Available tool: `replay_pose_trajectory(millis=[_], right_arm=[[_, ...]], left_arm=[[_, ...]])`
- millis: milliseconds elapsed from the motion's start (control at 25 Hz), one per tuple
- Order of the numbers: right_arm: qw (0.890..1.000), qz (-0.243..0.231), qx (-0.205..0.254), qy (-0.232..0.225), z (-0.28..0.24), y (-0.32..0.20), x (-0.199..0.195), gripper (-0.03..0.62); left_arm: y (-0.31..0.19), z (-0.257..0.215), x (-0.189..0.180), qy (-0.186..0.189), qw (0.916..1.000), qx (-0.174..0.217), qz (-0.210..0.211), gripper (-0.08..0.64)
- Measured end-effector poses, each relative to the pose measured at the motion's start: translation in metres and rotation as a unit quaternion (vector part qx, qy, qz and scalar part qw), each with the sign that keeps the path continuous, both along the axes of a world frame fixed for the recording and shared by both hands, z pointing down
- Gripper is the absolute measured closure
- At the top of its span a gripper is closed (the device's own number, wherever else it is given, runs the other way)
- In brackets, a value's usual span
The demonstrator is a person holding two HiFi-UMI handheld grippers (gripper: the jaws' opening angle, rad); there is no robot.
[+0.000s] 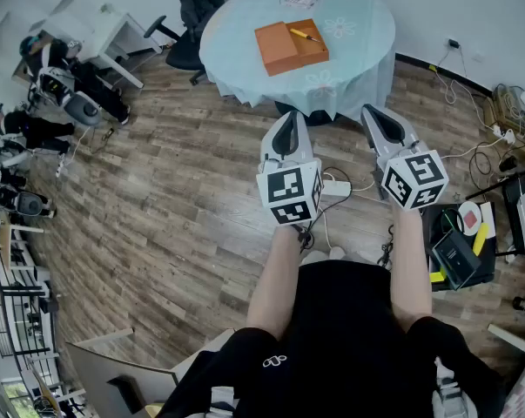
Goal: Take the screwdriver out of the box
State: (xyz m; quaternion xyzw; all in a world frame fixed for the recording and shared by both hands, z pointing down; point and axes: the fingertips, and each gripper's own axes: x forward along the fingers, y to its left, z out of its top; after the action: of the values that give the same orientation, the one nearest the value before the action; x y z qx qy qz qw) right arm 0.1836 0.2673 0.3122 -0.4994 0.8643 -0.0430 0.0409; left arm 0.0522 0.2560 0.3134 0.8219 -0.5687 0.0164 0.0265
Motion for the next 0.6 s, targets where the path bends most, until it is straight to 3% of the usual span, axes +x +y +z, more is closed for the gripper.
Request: replay_pose_trajectory(millis=[600], right_arm=[[1.0, 0.003, -0.001, -0.019, 0.009, -0.015, 0.018, 0.58]], left_arm=[[0.004, 0.001, 0.015, 0.004, 1.0, 0.006, -0.002, 0.557]])
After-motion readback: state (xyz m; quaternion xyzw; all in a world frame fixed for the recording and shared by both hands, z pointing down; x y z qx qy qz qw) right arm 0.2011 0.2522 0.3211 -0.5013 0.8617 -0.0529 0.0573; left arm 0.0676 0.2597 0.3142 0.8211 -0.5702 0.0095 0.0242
